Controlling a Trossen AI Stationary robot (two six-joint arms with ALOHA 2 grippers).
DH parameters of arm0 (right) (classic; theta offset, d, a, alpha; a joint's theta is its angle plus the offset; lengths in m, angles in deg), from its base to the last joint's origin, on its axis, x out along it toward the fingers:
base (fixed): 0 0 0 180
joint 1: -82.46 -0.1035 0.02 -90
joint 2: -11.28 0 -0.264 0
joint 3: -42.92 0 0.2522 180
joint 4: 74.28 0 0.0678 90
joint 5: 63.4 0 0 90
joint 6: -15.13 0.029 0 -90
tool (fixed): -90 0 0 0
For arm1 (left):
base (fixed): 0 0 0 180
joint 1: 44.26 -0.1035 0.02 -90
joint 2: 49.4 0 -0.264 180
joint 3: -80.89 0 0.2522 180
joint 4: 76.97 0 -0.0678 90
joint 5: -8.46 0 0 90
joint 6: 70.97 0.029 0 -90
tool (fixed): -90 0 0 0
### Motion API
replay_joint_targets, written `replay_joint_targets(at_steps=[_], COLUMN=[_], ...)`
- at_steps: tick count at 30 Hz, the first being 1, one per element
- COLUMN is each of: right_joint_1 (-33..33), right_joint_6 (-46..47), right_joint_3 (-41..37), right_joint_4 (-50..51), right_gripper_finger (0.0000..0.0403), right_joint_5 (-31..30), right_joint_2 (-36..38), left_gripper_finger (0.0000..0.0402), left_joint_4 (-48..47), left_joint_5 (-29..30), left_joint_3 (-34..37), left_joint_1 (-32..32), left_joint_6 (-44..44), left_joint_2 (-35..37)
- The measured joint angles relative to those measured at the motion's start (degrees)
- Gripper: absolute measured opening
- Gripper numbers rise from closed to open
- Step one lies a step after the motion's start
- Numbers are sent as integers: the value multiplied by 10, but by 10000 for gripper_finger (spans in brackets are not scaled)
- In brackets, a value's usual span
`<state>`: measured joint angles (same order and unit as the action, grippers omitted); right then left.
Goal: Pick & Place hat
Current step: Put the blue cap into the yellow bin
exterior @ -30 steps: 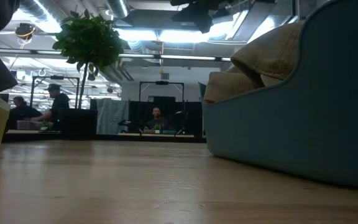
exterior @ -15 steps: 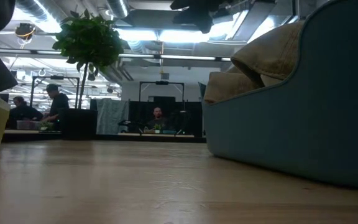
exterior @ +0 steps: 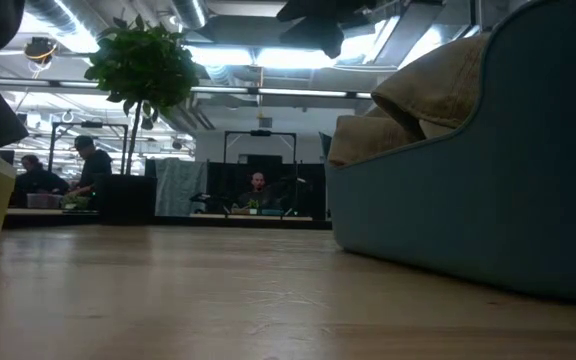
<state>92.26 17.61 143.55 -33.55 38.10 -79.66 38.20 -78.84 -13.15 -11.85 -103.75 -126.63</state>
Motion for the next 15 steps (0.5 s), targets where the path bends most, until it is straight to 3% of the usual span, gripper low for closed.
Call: replay_joint_targets(at_steps=[6, 15], right_joint_1=[0, 0], right_joint_6=[0, -1], right_joint_3=[0, 0], right_joint_4=[4, 3], right_gripper_finger=[196, 196], right_joint_5=[0, 1], right_joint_2=[-2, -6], left_gripper_finger=[217, 217], left_joint_4=[-4, -68], left_joint_5=[-99, -163], left_joint_3=[-13, -13], left_joint_1=[-17, -26], left_joint_6=[-71, -157], left_joint_2=[-55, -117])
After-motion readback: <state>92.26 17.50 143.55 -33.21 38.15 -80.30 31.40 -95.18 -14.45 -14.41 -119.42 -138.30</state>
